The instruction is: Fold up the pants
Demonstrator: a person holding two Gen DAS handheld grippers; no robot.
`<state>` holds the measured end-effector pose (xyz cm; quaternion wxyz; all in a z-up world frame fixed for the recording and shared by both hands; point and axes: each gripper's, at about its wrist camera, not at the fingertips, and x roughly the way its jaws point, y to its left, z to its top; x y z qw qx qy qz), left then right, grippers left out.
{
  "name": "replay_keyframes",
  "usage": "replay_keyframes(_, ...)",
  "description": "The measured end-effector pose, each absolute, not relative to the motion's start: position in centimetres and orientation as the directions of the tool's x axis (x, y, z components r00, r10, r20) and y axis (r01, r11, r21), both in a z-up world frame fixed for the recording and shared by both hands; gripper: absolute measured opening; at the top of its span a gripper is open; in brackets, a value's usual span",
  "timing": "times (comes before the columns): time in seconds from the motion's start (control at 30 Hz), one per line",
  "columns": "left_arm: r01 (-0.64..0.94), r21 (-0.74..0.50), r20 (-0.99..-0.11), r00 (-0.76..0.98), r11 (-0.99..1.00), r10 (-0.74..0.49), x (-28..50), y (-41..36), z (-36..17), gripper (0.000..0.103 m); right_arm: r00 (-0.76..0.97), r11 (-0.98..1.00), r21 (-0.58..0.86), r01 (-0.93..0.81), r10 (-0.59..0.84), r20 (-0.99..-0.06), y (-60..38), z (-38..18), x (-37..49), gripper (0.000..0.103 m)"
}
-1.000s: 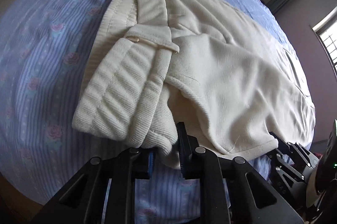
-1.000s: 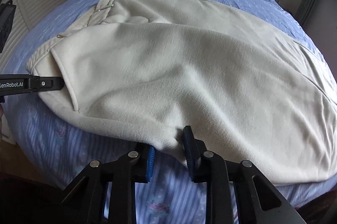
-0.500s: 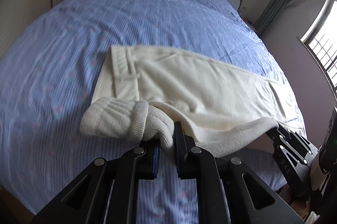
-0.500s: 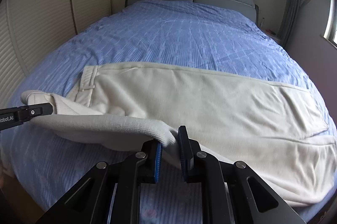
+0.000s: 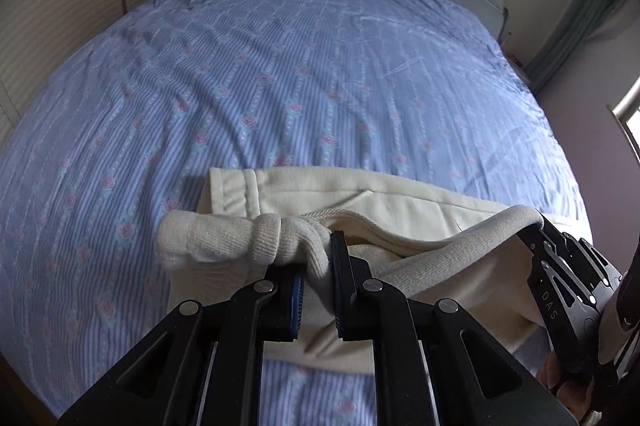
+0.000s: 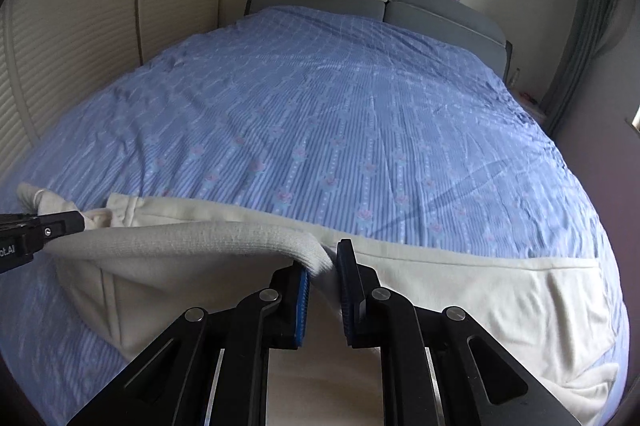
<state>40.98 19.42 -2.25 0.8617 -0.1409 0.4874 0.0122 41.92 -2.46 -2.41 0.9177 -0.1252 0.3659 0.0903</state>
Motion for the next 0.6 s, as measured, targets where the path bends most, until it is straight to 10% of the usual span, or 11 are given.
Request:
replay_keyframes(0.47,-0.258,-0.208,-0.889,0.452,0.944,-0.072,48.3,20.3,-9.8,0.021,0.571,0.945,-0.167,-0.282,0.025,-0.820,-1.5,-10.3,50.0,0.017)
replay_keyframes(0.6,-0.284,-0.299,-0.857,0.500,0.911,-0.125,47.0,20.8,-7.9,0.051,0.554,0.955,-0.015,-0.298,0.160,-0.817,-2.7,-8.6,49.7,0.054)
